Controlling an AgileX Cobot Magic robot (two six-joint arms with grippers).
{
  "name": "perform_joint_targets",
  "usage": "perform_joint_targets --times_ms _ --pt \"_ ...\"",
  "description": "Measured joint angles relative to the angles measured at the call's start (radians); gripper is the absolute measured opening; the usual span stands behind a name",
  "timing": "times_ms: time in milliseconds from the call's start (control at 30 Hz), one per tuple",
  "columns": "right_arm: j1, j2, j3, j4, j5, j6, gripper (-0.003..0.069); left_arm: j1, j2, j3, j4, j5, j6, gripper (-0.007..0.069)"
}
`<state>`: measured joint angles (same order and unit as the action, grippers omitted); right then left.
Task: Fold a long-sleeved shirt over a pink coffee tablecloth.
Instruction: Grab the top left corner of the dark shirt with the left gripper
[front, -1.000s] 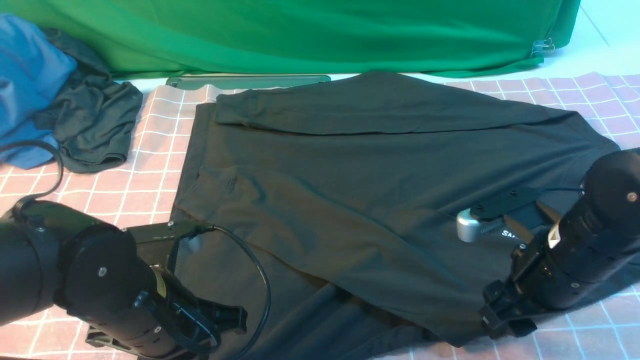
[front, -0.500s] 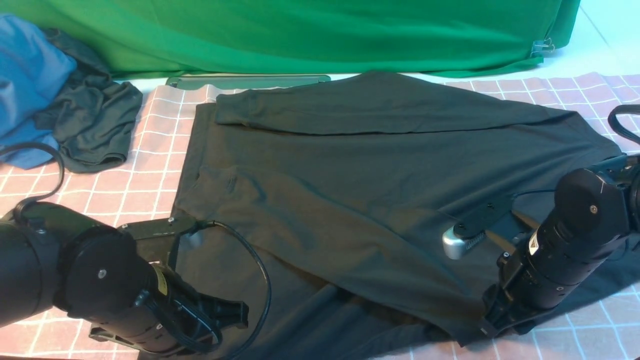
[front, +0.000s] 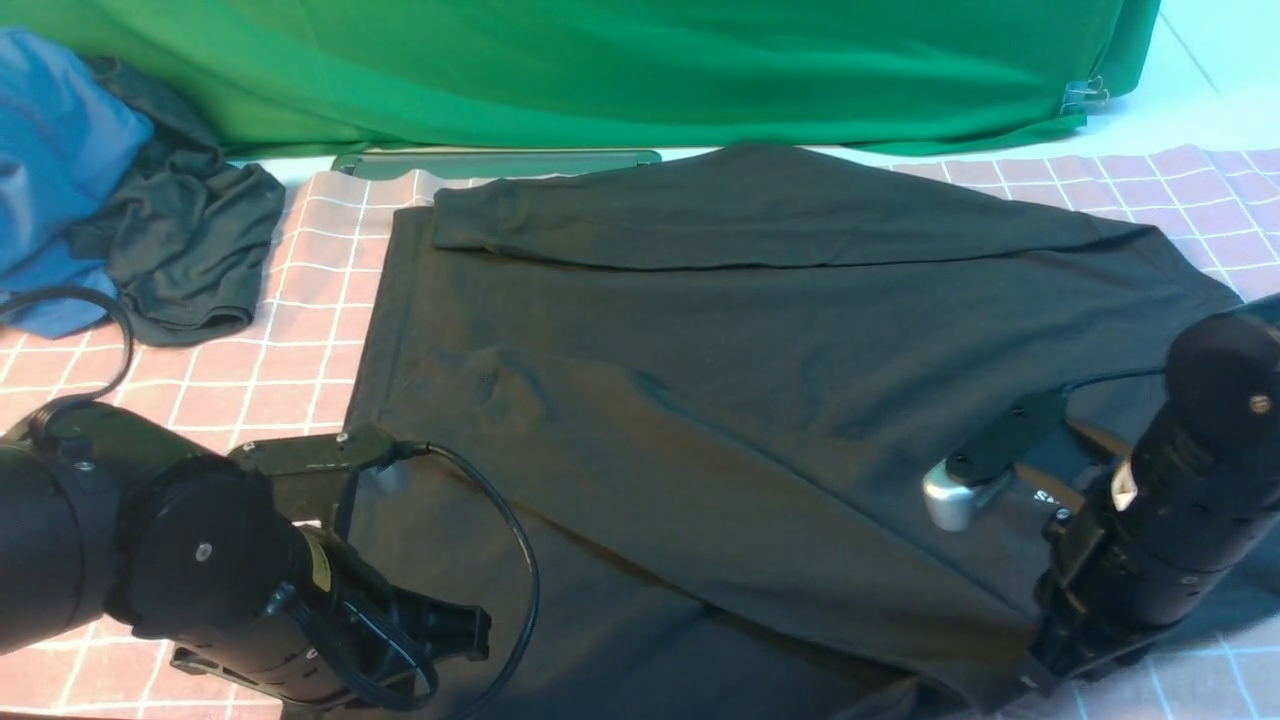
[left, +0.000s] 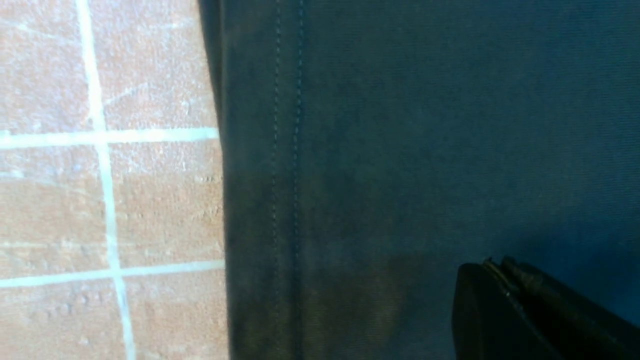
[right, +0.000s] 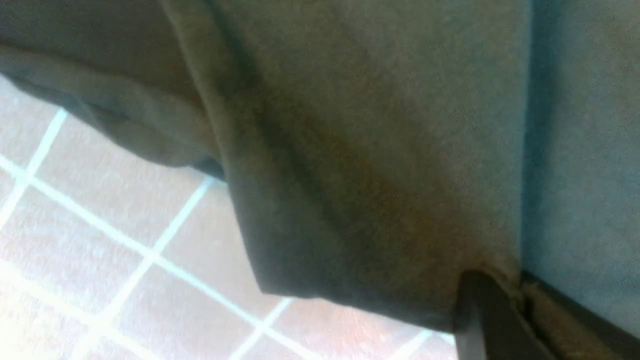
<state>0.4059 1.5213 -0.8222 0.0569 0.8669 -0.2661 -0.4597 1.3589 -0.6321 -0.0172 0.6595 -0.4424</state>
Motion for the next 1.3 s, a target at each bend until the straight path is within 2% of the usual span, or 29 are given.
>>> perform_joint_targets --times_ms 200,500,667,733,800,833,867,900,967,1067,1100,1133,1200,1233,1300 --pt "0.0 -0.033 0.0 -0.015 0.13 0.0 0.0059 0.0 0.0 0.0 0.003 0.014 -0.002 0.0013" --pt "0.0 -0.036 0.001 -0.029 0.226 0.01 0.0059 0.0 -0.001 0.0 0.011 0.027 -0.002 0.0013" --pt "0.0 -0.036 0.001 -0.03 0.268 0.068 0.0071 0.0 -0.001 0.0 0.011 0.055 -0.007 0.0013" --pt "0.0 -0.036 0.001 -0.03 0.271 0.087 0.0116 0.0 -0.001 -0.012 0.011 0.086 -0.017 0.0013" --pt "0.0 -0.036 0.001 -0.03 0.285 0.095 0.0197 0.0 -0.001 -0.049 0.017 0.135 -0.021 0.0013" --pt "0.0 -0.036 0.001 -0.031 0.296 0.099 0.026 0.0 0.0 -0.073 0.017 0.157 -0.023 0.0013" --pt "0.0 -0.036 0.001 -0.031 0.298 0.099 0.0272 0.0 0.0 -0.078 0.017 0.162 -0.023 0.0013" --pt "0.0 -0.036 0.001 -0.04 0.317 0.104 0.0355 0.0 0.0 -0.124 0.032 0.194 -0.024 0.0013" --pt "0.0 -0.038 0.001 -0.077 0.333 0.114 0.0439 0.008 0.001 -0.19 0.035 0.217 -0.024 0.0013" --pt "0.0 -0.041 0.001 -0.137 0.339 0.156 0.0478 0.033 0.002 -0.256 0.029 0.222 -0.027 0.0013" --pt "0.0 -0.046 -0.002 -0.192 0.339 0.196 0.0475 0.068 0.003 -0.31 0.028 0.212 -0.027 0.0013" --pt "0.0 -0.048 -0.003 -0.192 0.339 0.199 0.0472 0.072 0.003 -0.316 0.027 0.21 -0.027 0.0013" --pt "0.0 -0.07 -0.018 -0.211 0.339 0.216 0.0372 0.143 0.018 -0.39 0.01 0.2 -0.027 0.0013" --pt "0.0 -0.087 -0.024 -0.205 0.336 0.213 0.027 0.173 0.033 -0.425 -0.005 0.203 -0.022 0.0013" --pt "0.0 -0.128 -0.029 -0.187 0.312 0.21 0.0113 0.232 0.08 -0.506 -0.044 0.225 0.01 0.0013"
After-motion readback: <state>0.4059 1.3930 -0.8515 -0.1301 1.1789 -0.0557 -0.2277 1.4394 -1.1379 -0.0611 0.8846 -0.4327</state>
